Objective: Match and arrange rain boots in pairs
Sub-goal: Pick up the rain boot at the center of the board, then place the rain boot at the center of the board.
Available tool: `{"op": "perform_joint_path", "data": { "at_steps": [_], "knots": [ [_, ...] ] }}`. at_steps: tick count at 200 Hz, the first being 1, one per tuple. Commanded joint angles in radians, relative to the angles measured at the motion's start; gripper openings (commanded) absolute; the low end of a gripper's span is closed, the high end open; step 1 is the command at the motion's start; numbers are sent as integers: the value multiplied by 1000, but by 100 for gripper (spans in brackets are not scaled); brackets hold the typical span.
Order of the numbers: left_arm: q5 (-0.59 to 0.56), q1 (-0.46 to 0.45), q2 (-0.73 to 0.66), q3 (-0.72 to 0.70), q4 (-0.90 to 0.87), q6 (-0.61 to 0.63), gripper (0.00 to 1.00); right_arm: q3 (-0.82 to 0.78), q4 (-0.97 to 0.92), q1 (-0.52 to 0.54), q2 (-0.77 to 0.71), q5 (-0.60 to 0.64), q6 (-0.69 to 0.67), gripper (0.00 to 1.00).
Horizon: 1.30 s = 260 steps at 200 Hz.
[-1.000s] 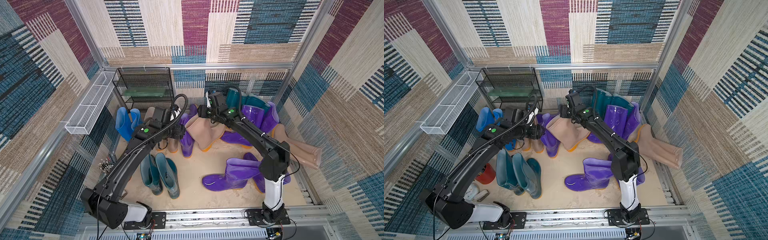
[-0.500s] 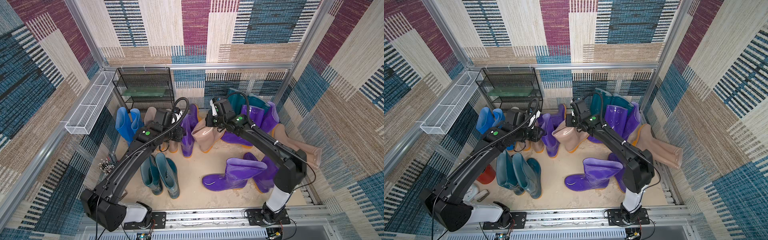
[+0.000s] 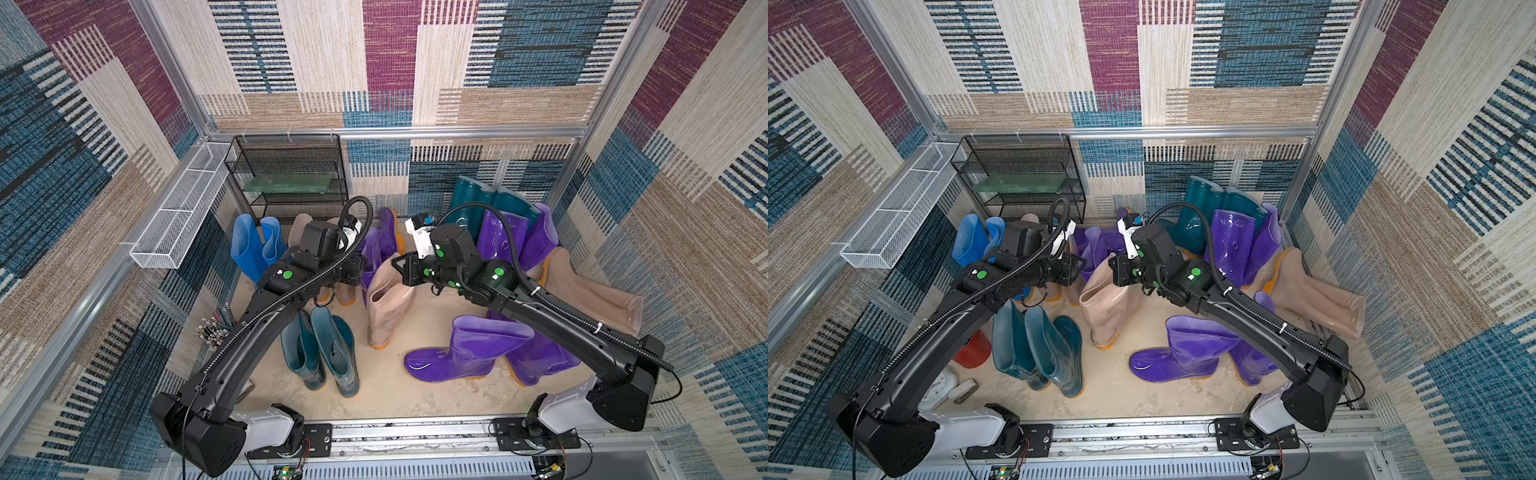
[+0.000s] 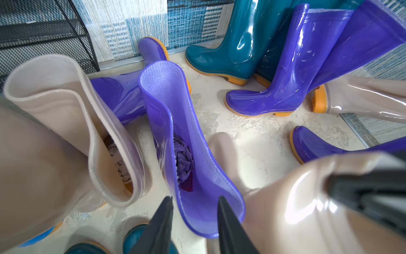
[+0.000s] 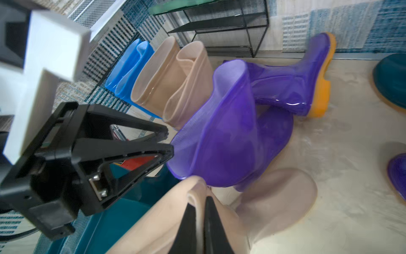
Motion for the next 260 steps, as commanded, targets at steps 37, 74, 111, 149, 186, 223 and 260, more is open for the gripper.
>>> {"op": "perform_joint_path", "data": {
  "at_steps": [37, 74, 111, 149, 186, 223, 260],
  "knots": [
    [-22, 2, -30, 1, 28, 13, 37, 28, 110, 61, 54, -208, 39, 0],
    [-21, 2, -32, 5, 27, 8, 37, 45, 99, 121, 92, -280, 38, 0],
    [-32, 2, -30, 16, 20, 16, 40, -23, 81, 123, 84, -263, 50, 0],
    [-24, 2, -5, 33, 11, 10, 47, -42, 29, 78, 76, -220, 26, 51],
    [-27, 2, 16, 51, 3, 7, 49, 29, -13, 39, 32, -163, -48, 76],
    [-36, 2, 25, 70, -12, 11, 51, 30, 42, -76, -8, 27, -146, 77],
    [-68, 2, -1, 36, 4, 7, 52, 195, -26, -236, 253, 100, -228, 77]
  ]
}}
